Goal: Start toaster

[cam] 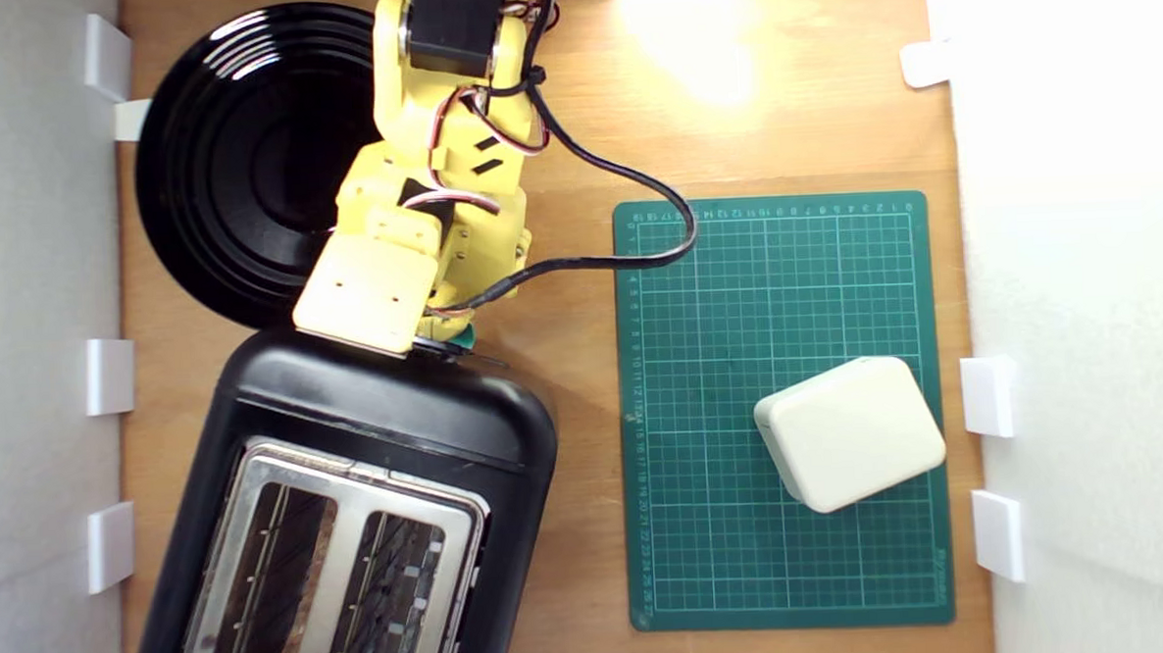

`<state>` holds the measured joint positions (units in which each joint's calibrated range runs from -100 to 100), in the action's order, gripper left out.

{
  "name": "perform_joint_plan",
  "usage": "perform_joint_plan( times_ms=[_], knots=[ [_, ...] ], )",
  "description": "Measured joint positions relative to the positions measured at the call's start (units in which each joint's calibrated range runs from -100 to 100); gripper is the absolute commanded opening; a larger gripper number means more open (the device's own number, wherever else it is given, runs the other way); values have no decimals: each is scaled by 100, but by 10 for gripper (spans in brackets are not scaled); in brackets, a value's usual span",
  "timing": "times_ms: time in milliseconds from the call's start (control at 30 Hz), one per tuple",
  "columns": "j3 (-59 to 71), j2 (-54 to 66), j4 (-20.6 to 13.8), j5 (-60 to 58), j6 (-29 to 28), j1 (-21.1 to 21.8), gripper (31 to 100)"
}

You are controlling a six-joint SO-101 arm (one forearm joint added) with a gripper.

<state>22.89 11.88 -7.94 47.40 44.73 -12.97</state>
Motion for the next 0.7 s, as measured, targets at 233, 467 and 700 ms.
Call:
perform_joint_plan(
  times_ms=[233,467,700],
  knots=[
    [-9,-358,-10,-60,0,36,314],
    [204,-400,-19,-272,0,63,313],
    [899,-342,-29,-885,0,63,313]
  ],
)
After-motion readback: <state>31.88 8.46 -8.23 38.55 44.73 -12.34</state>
